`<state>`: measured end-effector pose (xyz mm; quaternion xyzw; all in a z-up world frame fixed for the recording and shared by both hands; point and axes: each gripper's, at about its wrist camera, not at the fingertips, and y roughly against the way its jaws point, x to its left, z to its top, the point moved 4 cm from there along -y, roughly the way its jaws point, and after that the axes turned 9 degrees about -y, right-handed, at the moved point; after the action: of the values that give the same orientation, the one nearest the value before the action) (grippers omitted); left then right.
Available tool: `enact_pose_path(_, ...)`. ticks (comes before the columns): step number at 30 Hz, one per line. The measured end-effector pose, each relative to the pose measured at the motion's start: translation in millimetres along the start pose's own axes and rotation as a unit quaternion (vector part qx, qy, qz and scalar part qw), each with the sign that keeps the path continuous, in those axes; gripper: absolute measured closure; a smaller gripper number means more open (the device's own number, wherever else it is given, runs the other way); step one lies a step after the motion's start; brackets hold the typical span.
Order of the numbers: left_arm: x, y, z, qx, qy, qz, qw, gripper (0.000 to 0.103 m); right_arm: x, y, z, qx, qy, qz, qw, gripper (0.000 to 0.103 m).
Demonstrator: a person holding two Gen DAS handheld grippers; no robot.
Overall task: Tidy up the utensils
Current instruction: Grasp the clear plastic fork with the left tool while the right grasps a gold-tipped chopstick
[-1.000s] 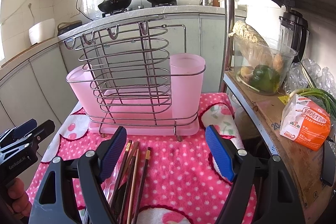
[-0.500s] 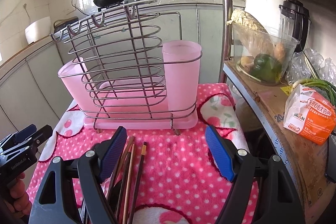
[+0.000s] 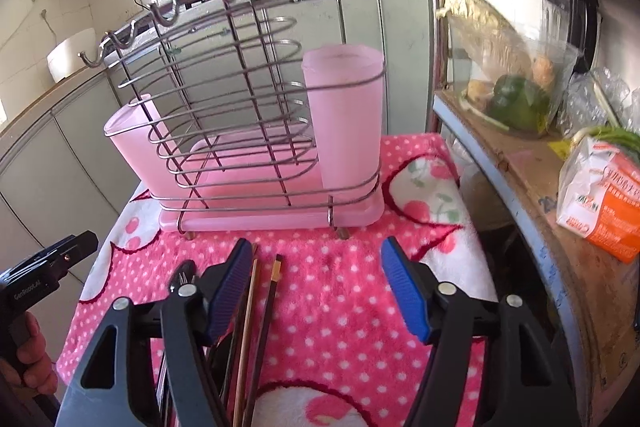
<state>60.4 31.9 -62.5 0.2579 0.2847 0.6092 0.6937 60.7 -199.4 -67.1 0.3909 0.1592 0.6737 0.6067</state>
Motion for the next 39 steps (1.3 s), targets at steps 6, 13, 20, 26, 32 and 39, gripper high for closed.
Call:
enact_pose_path(6, 0, -30, -17, 0.112, 0.033, -0.084, 0.9895, 0.074, -14, -19, -13, 0.079, -0.040, 0.029, 0.996, 0.063)
enact_pose_path(13, -34, -54, -38, 0.177, 0.001, -0.132, 0.9753, 0.074, -20, -37, -29, 0.141, -0.058, 0.056, 0.987, 0.080)
enact_pose_path(20, -53, -82, -50, 0.209, -0.033, -0.112, 0.9710, 0.074, -21, -42, -29, 0.154, -0.056, 0.065, 0.984, 0.080)
enact_pose_path(26, -56, -89, -50, 0.204, -0.026, -0.120, 0.9713, 0.096, -23, -52, -29, 0.173, -0.068, 0.073, 0.980, 0.080)
enact_pose_path(32, -31, -71, -40, 0.196, 0.001, -0.116, 0.9738, 0.097, -13, -60, -27, 0.182, -0.063, 0.077, 0.978, 0.080)
enact_pose_path(39, 9, -64, -38, 0.194, 0.016, -0.074, 0.9780, 0.097, 4, -80, -26, 0.209, -0.058, 0.076, 0.973, 0.080)
